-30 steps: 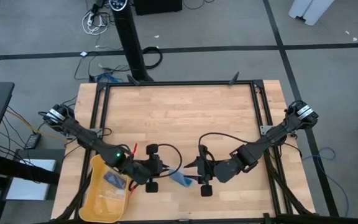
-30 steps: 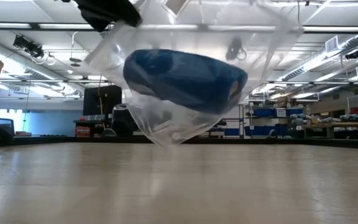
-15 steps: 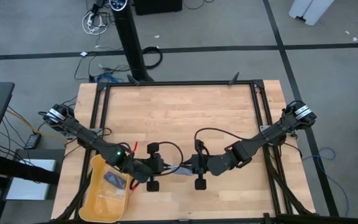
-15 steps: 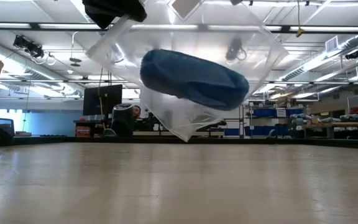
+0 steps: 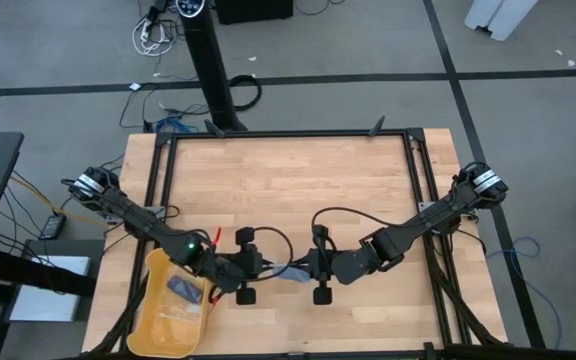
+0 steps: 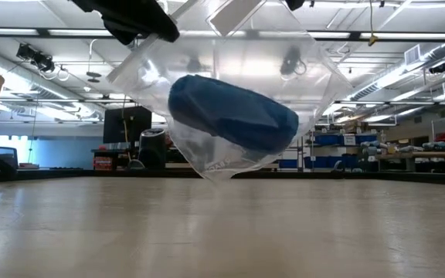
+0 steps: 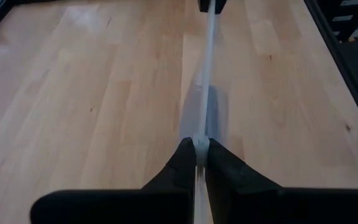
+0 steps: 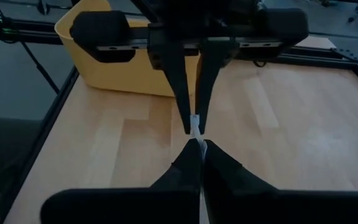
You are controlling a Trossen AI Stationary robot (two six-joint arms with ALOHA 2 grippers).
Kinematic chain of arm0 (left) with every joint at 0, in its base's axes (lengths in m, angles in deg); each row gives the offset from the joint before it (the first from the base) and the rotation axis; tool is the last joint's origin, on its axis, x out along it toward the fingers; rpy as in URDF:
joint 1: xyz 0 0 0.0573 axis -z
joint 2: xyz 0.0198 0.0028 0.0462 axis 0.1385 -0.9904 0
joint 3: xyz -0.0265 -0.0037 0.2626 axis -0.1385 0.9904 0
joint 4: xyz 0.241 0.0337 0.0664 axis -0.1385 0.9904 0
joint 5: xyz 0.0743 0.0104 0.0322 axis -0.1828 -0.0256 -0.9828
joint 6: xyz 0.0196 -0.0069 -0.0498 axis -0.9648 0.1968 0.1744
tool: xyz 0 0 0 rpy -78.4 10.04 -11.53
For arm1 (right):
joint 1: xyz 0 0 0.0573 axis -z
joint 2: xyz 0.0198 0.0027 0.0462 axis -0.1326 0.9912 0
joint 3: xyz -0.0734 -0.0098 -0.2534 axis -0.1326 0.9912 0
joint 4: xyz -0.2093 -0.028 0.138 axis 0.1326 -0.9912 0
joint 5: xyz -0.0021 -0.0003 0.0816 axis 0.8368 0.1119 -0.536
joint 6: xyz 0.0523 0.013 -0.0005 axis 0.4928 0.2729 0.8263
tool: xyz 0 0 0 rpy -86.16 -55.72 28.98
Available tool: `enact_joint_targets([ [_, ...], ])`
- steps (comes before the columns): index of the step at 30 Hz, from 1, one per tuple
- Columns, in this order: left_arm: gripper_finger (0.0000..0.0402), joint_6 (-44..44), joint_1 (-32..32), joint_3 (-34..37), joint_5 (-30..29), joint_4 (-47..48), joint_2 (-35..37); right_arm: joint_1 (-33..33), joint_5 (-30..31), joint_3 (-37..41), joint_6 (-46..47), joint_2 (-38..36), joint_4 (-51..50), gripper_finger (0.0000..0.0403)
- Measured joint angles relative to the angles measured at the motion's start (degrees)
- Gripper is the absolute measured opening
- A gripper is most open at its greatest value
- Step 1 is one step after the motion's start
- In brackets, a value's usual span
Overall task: Roll bandage
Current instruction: Close the transparent zip bag
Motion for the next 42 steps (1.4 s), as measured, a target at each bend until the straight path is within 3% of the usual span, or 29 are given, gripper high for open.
enact_joint_targets([
  [10, 0.0027, -0.13, 0.87, 1.18, 0.64, 0.18, 0.01, -0.13, -0.15, 0.0, -0.02, 0.02, -0.24, 0.0],
  [35, 0.0036, 4.86, 1.38, 1.49, 3.08, 10.64, -0.17, -0.53, 0.03, -0.02, 0.99, -0.55, -1.97, 0.0],
  [42, 0.0079, 3.68, 1.79, 1.11, 3.72, 9.24, -0.35, -0.76, 0.0, -0.15, 1.03, -0.74, -1.7, 0.0],
])
